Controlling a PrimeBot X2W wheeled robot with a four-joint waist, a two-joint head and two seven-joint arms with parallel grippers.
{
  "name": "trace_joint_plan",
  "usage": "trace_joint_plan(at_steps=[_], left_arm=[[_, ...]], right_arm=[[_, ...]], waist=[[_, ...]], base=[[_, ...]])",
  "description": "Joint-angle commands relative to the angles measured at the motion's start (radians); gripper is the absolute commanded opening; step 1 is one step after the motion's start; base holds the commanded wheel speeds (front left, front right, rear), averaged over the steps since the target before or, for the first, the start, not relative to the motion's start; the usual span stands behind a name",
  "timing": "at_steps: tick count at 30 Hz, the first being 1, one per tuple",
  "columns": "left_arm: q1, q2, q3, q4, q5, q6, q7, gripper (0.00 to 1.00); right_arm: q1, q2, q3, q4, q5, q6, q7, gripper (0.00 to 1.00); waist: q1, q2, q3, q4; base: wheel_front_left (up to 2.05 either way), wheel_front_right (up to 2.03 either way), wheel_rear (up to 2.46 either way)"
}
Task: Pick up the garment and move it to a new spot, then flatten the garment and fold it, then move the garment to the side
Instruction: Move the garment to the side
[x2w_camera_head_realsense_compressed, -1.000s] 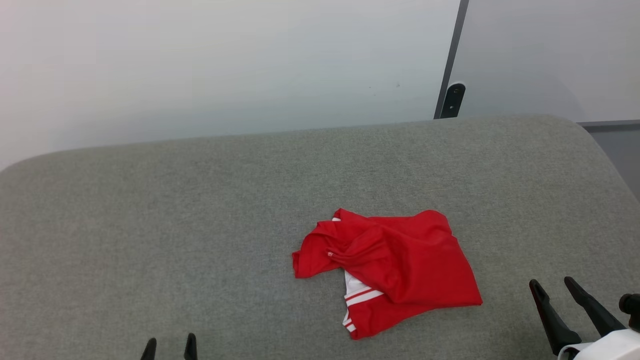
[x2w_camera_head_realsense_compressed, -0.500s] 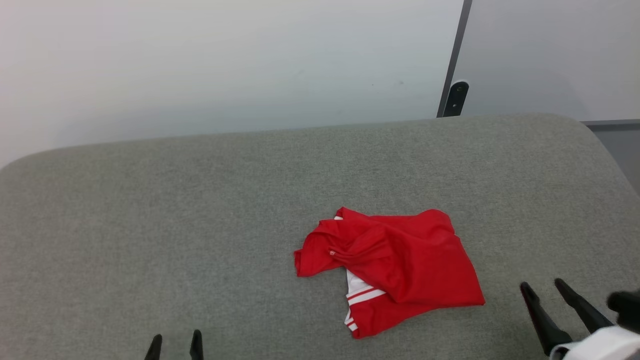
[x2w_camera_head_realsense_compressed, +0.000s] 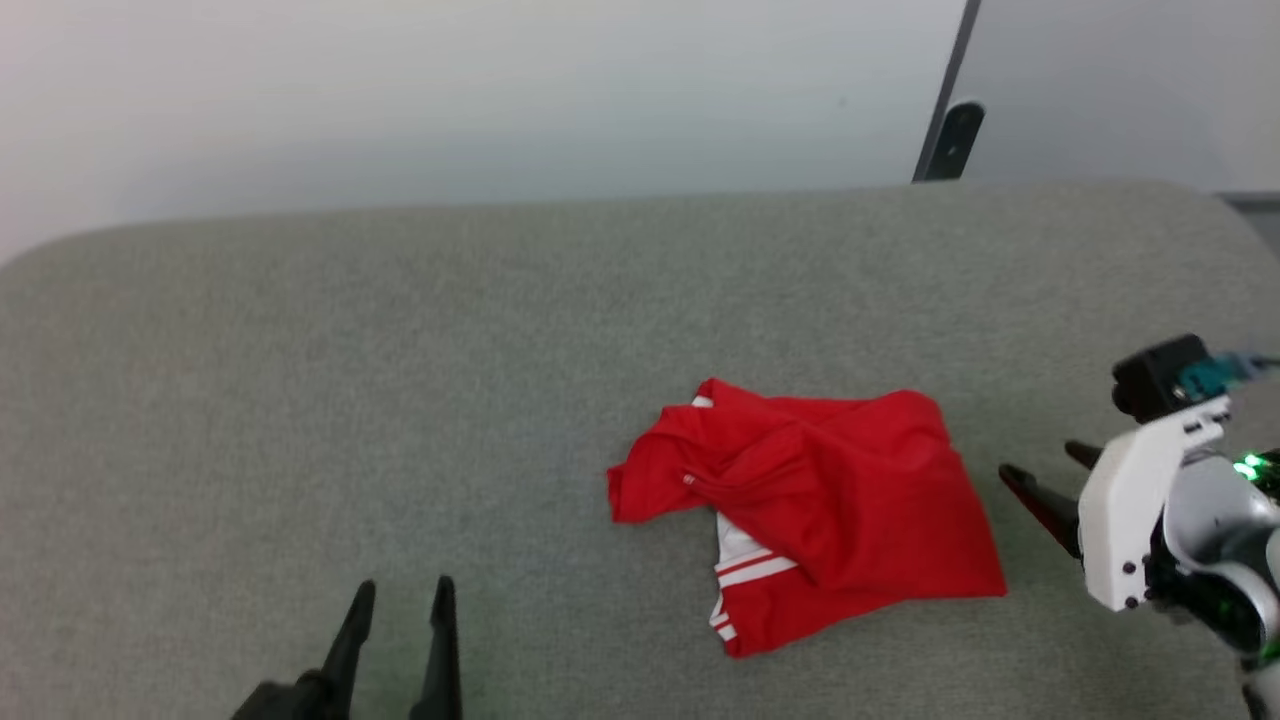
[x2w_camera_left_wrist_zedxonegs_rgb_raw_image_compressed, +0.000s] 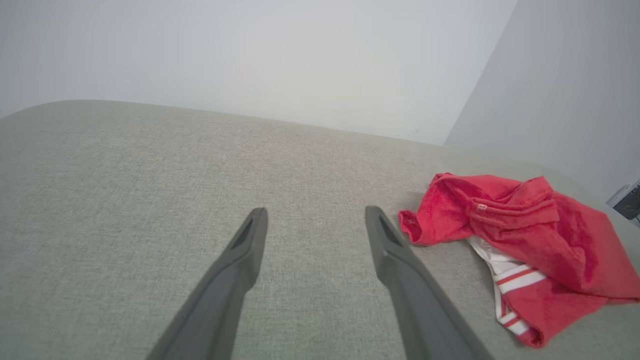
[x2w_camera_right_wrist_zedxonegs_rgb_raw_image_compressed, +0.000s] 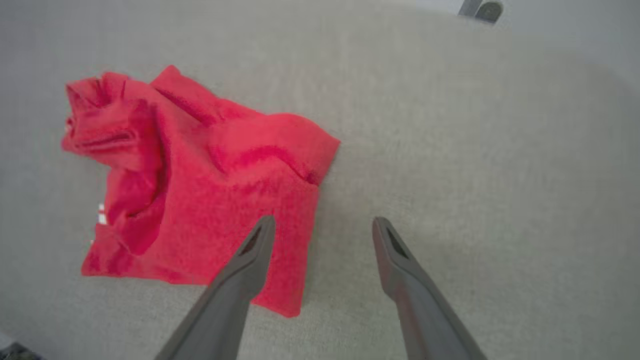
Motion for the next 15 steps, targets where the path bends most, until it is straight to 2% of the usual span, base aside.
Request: trace_joint_plan(at_steps=[1, 7, 15], left_arm=[[-0.028, 0.0, -0.01, 0.016, 0.0, -0.008, -0.006, 1.0], [-0.109, 0.004, -0.029, 0.058, 0.011, -0.023, -0.017, 1.0], [-0.19, -0.004, -0.057, 0.107, 0.011, -0.034, -0.03, 1.0]], right_arm=[[-0.041, -0.02, 0.031, 0.024, 0.033, -0.001, 0.082, 1.0], [-0.181, -0.032, 0.079, 0.127, 0.093, -0.001, 0.254, 1.0], [-0.194, -0.014, 0.166, 0.276, 0.126, -0.001, 0.275, 1.0]], waist=[[0.0, -0.0001, 0.072, 0.044], [0.0, -0.0001, 0.153, 0.087], [0.0, -0.0001, 0.217, 0.142]], base=[[0.0, 0.0, 0.0], [0.0, 0.0, 0.0], [0.0, 0.0, 0.0]])
